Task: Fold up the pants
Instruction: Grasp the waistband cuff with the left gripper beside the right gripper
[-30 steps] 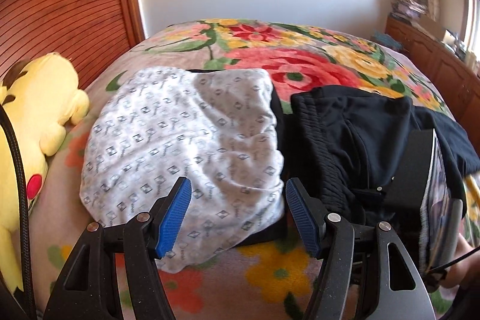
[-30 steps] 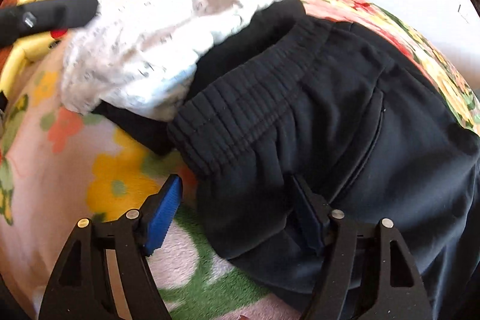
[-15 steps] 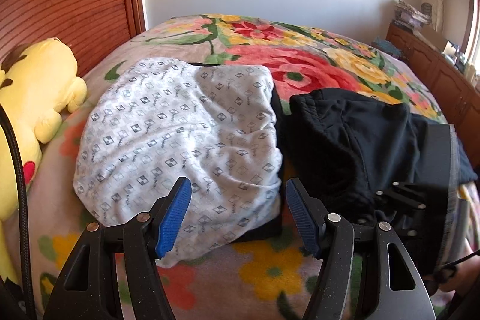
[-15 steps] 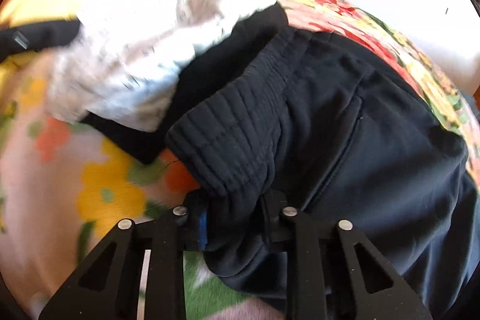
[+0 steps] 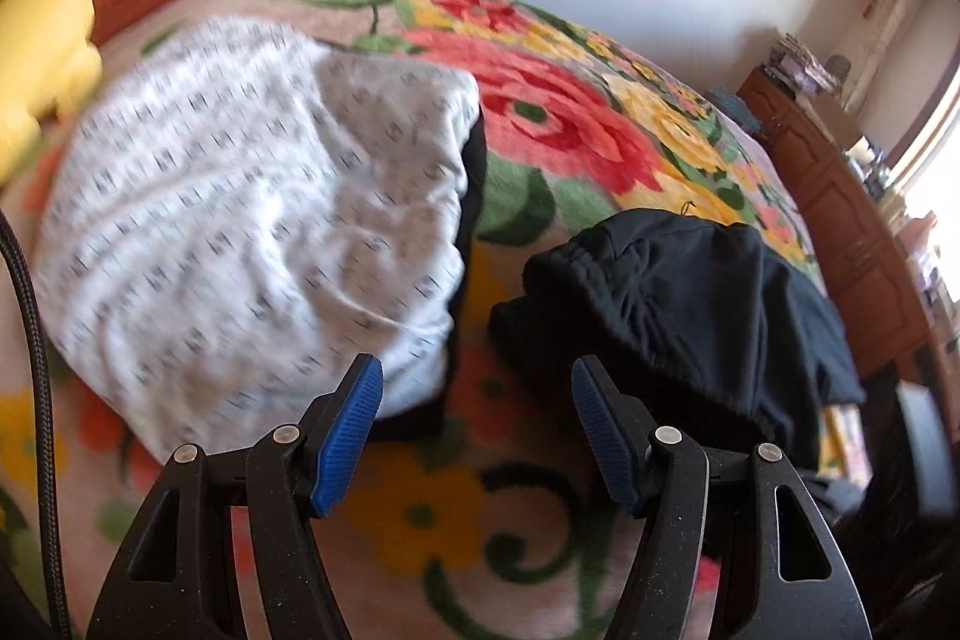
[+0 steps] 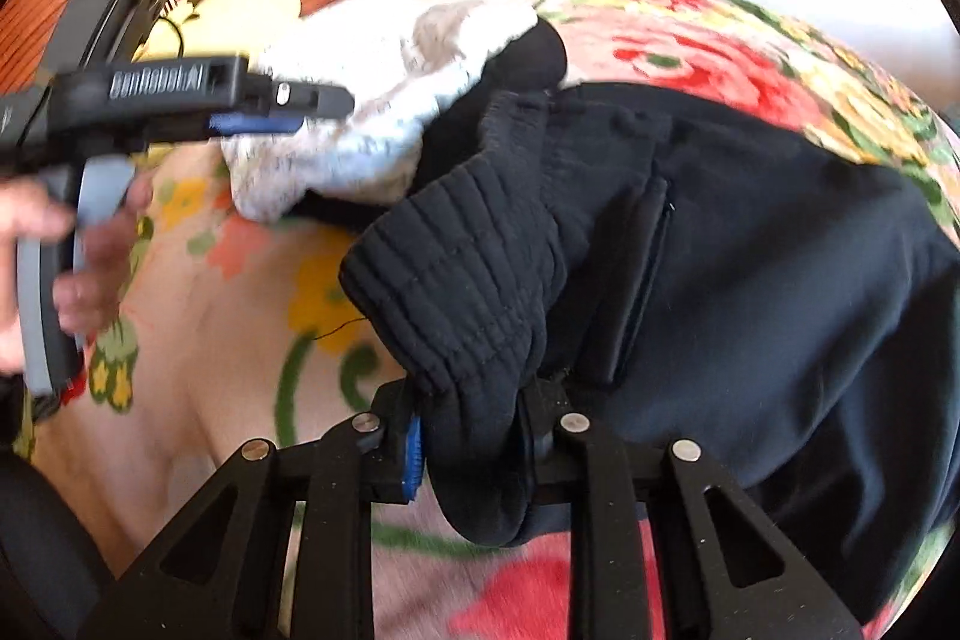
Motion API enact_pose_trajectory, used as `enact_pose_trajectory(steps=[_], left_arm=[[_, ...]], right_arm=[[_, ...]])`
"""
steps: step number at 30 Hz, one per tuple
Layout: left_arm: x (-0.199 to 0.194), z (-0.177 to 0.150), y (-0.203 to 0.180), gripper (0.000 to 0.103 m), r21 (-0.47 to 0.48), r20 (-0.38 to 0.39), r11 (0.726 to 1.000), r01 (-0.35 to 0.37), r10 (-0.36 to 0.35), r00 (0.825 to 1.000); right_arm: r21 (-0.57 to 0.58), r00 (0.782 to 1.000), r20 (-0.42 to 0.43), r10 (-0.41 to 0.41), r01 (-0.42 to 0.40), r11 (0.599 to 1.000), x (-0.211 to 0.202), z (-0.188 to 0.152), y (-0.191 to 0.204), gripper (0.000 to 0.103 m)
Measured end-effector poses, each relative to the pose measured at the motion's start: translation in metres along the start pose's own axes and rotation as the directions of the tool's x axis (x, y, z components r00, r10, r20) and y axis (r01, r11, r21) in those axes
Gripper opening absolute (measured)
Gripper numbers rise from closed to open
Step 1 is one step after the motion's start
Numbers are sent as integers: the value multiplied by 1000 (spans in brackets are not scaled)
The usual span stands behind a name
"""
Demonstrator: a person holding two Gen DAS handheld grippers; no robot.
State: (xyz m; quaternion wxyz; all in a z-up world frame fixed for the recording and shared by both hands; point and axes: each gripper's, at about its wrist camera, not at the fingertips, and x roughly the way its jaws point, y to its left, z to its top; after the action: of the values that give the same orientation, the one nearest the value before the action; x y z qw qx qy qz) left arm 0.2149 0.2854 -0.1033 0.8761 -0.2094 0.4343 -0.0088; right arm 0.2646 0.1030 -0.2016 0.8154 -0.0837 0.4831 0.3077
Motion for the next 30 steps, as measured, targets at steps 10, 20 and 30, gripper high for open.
enact_pose_trajectory(steps=[10, 20, 30], left_arm=[[18, 7, -30, 78, 81, -26, 996, -22, 24, 999], [55, 18, -55, 87, 68, -112, 998, 13, -5, 994], [107, 17, -63, 87, -9, -210, 998, -62, 58, 976]], right_arm=[[-27, 998, -58, -29, 27, 999, 4, -22, -8, 24], [-3, 998, -48, -31, 31, 1000, -6, -28, -18, 24], [4, 999, -39, -22, 22, 1000, -8, -30, -22, 24]])
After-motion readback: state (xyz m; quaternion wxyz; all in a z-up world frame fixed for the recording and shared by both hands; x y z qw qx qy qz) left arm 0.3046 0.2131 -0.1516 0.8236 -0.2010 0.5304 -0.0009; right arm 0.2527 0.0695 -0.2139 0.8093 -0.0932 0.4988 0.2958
